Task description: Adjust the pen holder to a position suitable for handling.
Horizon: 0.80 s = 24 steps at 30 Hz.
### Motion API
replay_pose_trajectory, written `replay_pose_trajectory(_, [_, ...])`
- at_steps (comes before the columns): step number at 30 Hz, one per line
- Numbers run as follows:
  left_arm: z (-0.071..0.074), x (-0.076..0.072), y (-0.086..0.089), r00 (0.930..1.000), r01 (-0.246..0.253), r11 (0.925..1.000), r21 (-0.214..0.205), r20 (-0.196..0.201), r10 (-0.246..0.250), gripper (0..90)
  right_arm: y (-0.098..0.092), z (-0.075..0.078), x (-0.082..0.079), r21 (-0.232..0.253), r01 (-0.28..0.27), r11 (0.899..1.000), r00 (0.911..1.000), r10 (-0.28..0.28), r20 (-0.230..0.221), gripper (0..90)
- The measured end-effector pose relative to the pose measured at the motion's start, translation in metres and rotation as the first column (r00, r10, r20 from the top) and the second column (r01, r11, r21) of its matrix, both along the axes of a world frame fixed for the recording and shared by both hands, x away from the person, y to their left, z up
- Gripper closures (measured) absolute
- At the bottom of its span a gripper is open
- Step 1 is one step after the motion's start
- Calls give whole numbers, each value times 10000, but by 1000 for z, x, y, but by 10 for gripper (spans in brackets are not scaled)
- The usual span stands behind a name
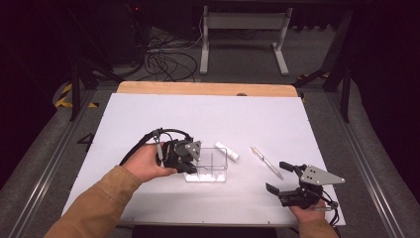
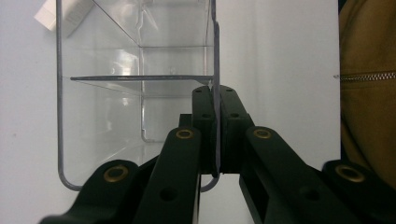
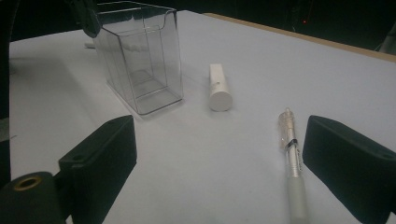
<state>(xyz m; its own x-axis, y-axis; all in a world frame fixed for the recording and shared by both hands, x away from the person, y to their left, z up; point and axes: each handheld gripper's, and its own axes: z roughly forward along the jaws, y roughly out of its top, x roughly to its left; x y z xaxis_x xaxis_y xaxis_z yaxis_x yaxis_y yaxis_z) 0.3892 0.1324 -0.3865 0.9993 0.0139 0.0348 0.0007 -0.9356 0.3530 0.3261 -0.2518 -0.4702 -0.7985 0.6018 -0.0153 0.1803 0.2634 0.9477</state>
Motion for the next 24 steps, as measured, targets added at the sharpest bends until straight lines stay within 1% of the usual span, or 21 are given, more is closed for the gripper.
replay_pose_trajectory(3, [0, 0, -1, 10000, 26, 10000, -20, 5, -26, 868, 0, 0, 0, 7, 8, 10000, 10000, -8, 0, 103])
replay_pose_trajectory(6, [0, -1, -1, 9999, -95, 9999, -59, 37, 95, 858, 0, 0, 0, 9, 5, 10000, 10000, -5, 8, 103])
replay_pose_trajectory(7, [0, -2, 0, 9999, -123, 9999, -68, -35, 122, 847, 0, 0, 0, 8, 18, 10000, 10000, -18, -11, 102])
replay_pose_trajectory(8, [0, -2, 1, 9999, -148, 9997, -198, -52, 147, 825, 0, 0, 0, -4, 4, 10000, 10000, -4, -4, 102])
replay_pose_trajectory(9, [1, -3, 2, 9998, -190, 9993, -332, -29, 189, 825, 0, 0, 0, -4, 4, 10000, 10000, -4, -4, 102])
replay_pose_trajectory(10, [3, -4, 5, 9996, -291, 9982, -527, 14, 292, 793, 0, 0, 0, -5, 5, 10000, 10000, -5, -4, 102])
replay_pose_trajectory(11, [5, -4, 8, 9989, -459, 9957, -807, 26, 463, 732, 0, 0, 0, -1, 15, 10000, 10000, -15, 1, 101])
replay_pose_trajectory(13, [11, -7, 14, 9976, -651, 9864, -1511, 127, 678, 617, 0, 0, -1, 10, -2, 10000, 10000, 2, 22, 100])
replay_pose_trajectory(14, [14, -9, 17, 9967, -748, 9803, -1829, 159, 790, 617, 0, 0, -1, 10, -2, 10000, 10000, 2, 22, 100])
replay_pose_trajectory(15, [18, -13, 21, 9952, -883, 9727, -2146, 221, 952, 575, 1, 0, -1, -8, 0, 10000, 10000, 0, 34, 99])
replay_pose_trajectory(16, [19, -15, 23, 9939, -939, 9676, -2342, 347, 1048, 518, 1, 1, -1, -8, 8, 10000, 10000, -8, 35, 98])
replay_pose_trajectory(17, [21, -18, 26, 9916, -1062, 9593, -2618, 443, 1218, 475, 1, 1, -2, -17, 23, 10000, 10000, -23, 50, 96])
replay_pose_trajectory(18, [22, -21, 30, 9889, -1116, 9504, -2904, 621, 1351, 437, 1, 2, -2, -24, 46, 10000, 10000, -46, 89, 94])
replay_pose_trajectory(20, [23, -28, 39, 9779, -1453, 9259, -3487, 915, 1879, 370, 1, 4, -3, 32, 50, 10000, 9999, -51, 144, 87])
replay_pose_trajectory(21, [23, -31, 42, 9724, -1603, 9167, -3659, 1010, 2103, 345, 1, 5, -3, 64, 63, 10000, 9999, -65, 158, 83])
replay_pose_trajectory(22, [23, -34, 46, 9635, -1805, 9024, -3913, 1140, 2421, 314, 2, 6, -4, 61, 70, 10000, 9998, -71, 186, 80])
replay_pose_trajectory(23, [22, -37, 50, 9542, -1973, 8845, -4229, 1243, 2722, 278, 2, 7, -4, 69, 74, 9999, 9998, -75, 205, 77])
replay_pose_trajectory(24, [21, -41, 53, 9482, -2133, 8681, -4483, 1193, 2946, 249, 3, 8, -4, 60, 80, 9999, 9998, -82, 200, 74])
